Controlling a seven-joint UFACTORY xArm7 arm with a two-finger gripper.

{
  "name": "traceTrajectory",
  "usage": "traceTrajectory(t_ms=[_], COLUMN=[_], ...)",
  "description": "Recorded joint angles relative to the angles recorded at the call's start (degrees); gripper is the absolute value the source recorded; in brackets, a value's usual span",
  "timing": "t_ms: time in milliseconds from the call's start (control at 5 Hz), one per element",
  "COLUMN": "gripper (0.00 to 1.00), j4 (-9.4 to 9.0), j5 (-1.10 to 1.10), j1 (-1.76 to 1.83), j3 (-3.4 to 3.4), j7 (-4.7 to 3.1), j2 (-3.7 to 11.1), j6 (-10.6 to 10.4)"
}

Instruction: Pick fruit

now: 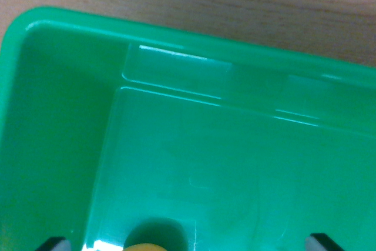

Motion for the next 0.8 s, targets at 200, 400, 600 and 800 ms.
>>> traceTrajectory(t_ms=[200, 400, 600, 800], gripper=[0.0, 0.0, 0.0, 0.0], j4=[0.0, -2.4, -2.4, -4.73], j5=[0.0, -0.14, -0.14, -0.28], j1=[0.0, 0.4, 0.4, 0.78], j3=[0.0, 0.43, 0.43, 0.85], j7=[0.0, -0.29, -0.29, -0.57], j2=[0.0, 0.75, 0.75, 1.48], j6=[0.0, -2.63, -2.63, -5.18])
